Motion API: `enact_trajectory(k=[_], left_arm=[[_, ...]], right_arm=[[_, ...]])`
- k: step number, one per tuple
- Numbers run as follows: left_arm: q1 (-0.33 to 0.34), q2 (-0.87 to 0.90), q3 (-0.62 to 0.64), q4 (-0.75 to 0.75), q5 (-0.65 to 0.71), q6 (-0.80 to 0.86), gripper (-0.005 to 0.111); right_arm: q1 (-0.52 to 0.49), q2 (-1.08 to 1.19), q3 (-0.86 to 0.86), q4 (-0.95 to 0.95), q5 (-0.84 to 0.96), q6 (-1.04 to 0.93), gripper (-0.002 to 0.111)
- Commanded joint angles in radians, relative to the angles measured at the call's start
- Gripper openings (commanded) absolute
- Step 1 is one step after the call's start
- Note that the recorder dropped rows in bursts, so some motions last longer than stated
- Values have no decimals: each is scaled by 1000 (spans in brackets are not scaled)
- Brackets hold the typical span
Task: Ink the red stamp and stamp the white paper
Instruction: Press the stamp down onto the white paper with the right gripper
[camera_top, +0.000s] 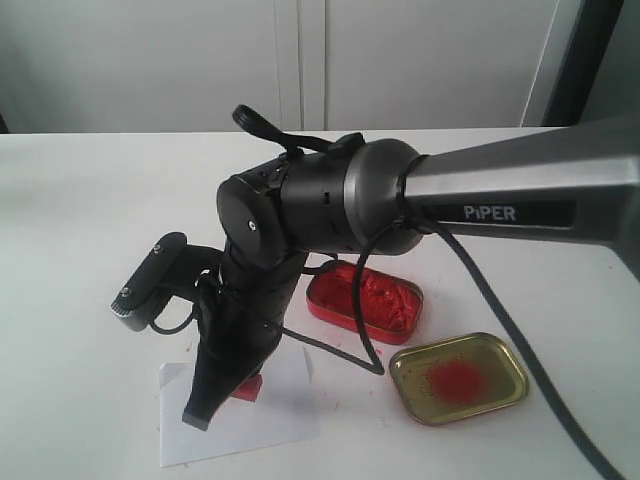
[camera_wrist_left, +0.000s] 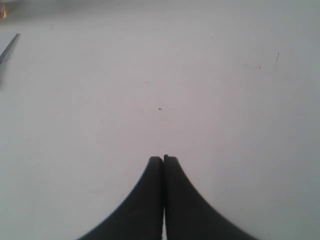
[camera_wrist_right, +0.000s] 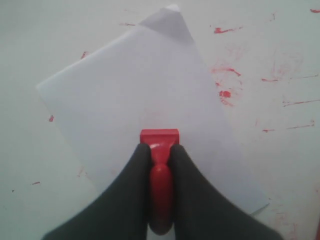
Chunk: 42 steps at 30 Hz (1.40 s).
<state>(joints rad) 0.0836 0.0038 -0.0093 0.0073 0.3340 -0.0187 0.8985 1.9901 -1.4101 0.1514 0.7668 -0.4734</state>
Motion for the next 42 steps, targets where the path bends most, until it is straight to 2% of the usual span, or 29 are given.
enact_trajectory(k=[1,11,16,23,32,42], left_arm=[[4,-4,9,0,6,-1,0],[4,-4,9,0,6,-1,0],[4,-4,9,0,6,-1,0],[4,-4,9,0,6,-1,0],[4,-4,9,0,6,-1,0],[4,-4,9,0,6,-1,0]], right_arm=[[1,-12,4,-6,-6,33,0],[1,7,4,15,-13,59,0],[1,86,4,19,-4,59,0],[1,196,4,19,88,59,0],[1,183,4,19,73,59,0],[-1,68,4,19,-20,59,0]])
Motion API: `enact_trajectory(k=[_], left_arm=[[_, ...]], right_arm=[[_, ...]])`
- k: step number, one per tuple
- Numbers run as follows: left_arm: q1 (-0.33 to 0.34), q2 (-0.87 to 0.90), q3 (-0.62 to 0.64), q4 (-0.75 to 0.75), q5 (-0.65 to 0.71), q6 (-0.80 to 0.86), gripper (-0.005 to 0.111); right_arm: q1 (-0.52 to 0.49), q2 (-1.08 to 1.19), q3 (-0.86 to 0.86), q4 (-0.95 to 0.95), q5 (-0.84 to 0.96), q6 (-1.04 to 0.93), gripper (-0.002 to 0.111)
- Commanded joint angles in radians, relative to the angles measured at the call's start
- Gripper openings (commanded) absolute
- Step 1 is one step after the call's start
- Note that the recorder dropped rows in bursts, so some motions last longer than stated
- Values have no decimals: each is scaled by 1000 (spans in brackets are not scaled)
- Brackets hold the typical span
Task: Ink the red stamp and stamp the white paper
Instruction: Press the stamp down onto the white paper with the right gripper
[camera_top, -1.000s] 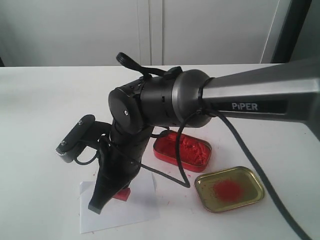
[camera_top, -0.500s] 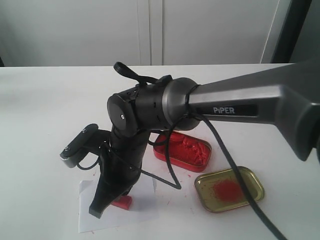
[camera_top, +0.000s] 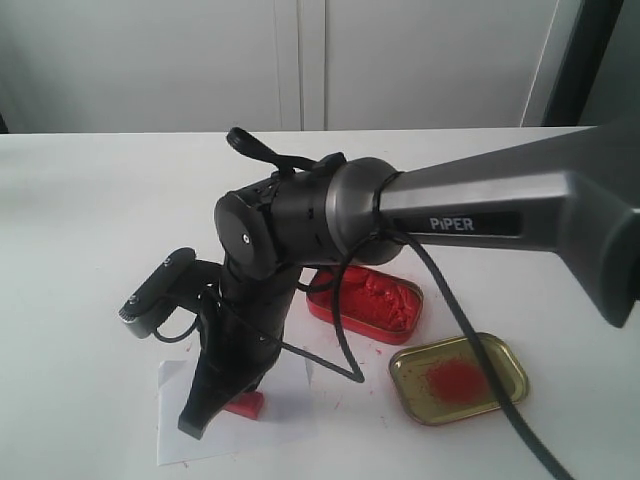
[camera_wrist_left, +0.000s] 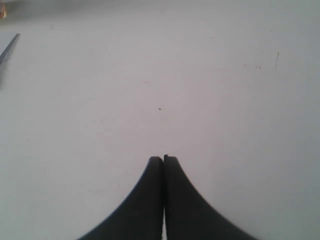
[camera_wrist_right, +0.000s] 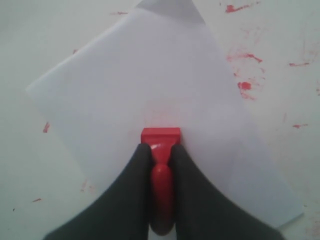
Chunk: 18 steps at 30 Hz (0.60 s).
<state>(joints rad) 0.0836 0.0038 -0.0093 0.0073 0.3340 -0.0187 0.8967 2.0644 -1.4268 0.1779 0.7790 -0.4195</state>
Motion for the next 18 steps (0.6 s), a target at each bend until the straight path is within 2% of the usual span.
enact_trajectory(k=[1,18], left_arm=[[4,-4,9,0,6,-1,0],[4,-4,9,0,6,-1,0]], right_arm=[[-1,-10,20,-8,-33,6,0],[-3,-86,20,-8,-67,9,0]])
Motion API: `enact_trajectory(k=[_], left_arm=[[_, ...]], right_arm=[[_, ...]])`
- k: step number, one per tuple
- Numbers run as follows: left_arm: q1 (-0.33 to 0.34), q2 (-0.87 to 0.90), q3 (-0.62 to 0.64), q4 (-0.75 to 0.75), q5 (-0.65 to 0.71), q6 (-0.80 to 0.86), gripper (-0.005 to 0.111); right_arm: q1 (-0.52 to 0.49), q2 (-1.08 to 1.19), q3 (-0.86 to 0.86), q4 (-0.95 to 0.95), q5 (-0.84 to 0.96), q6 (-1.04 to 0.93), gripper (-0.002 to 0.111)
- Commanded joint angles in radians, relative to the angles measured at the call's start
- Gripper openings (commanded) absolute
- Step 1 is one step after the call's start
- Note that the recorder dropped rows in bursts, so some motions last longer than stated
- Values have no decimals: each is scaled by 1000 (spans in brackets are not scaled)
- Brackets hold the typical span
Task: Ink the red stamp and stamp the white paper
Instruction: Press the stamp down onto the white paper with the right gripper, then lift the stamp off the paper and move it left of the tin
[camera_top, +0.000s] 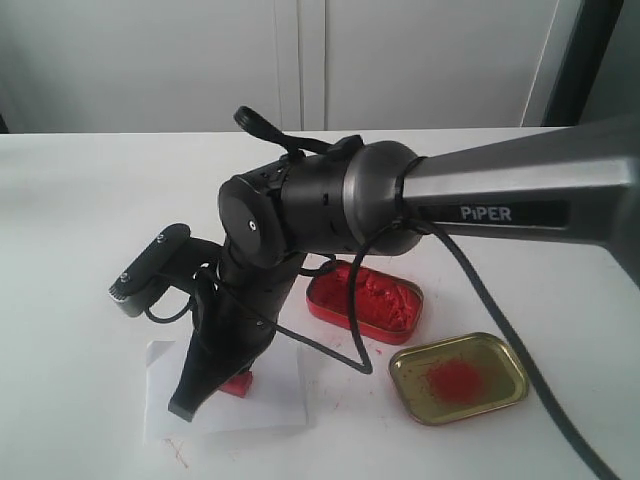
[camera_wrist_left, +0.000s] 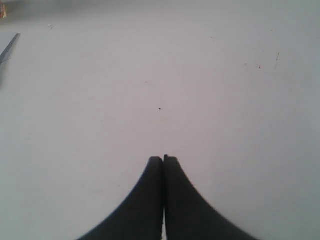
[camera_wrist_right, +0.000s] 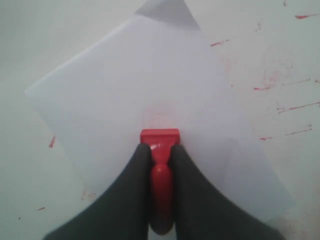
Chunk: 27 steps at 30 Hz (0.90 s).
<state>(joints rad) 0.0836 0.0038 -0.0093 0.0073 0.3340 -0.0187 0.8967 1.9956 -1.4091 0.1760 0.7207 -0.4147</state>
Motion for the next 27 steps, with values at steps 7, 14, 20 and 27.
enact_trajectory(k=[7,14,20,27], left_arm=[[4,-4,9,0,6,-1,0],[4,-4,9,0,6,-1,0],[4,-4,9,0,6,-1,0],[4,-4,9,0,6,-1,0]], right_arm=[[-3,-18,3,-8,-4,4,0],[-3,-18,3,-8,-4,4,0],[-10,-27,3,4,-4,4,0],[-71,-42,3,114,3,-1,0]])
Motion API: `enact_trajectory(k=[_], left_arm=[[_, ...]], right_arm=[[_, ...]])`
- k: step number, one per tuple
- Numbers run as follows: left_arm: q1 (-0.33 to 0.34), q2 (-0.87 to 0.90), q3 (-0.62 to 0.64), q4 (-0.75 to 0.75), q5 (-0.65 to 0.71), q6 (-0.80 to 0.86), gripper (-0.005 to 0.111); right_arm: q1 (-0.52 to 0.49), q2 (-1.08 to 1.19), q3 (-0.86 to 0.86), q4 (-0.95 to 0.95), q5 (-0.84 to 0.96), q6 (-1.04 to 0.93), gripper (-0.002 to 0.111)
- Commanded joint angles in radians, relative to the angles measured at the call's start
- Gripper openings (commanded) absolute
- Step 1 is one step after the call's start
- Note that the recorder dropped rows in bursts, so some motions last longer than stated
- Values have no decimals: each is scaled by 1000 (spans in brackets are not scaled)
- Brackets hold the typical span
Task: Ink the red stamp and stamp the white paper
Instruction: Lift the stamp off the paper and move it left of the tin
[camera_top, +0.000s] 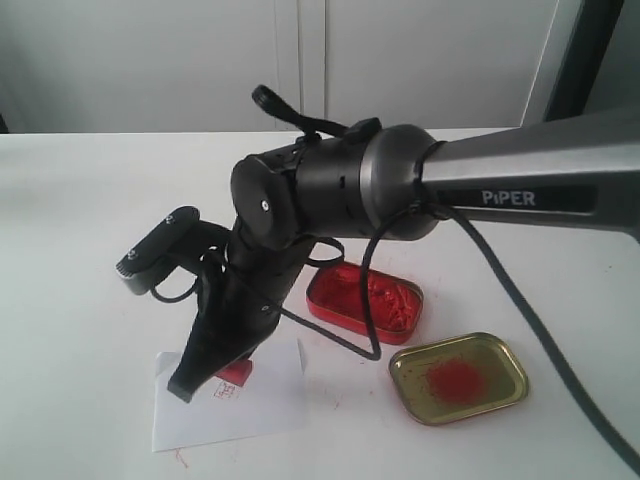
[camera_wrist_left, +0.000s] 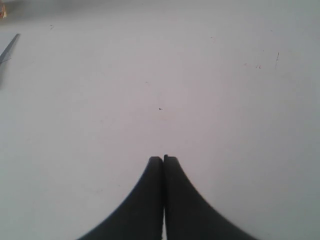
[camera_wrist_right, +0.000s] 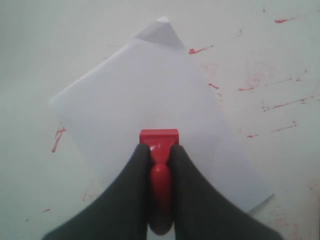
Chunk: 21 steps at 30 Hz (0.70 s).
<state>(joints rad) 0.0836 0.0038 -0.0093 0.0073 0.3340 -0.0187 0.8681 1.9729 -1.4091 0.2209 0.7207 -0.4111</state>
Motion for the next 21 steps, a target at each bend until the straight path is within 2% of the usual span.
enact_trajectory(k=[1,6,15,21], left_arm=[[4,-4,9,0,6,-1,0],[4,-4,9,0,6,-1,0],[4,-4,9,0,6,-1,0],[4,-4,9,0,6,-1,0]], right_arm=[[-52,-19,3,92,3,-9,0],[-97,-19,3,185,6,-53,0],[-195,-19,3,485,38,-230,0],[-246,-19,3,577,44,-295,0]])
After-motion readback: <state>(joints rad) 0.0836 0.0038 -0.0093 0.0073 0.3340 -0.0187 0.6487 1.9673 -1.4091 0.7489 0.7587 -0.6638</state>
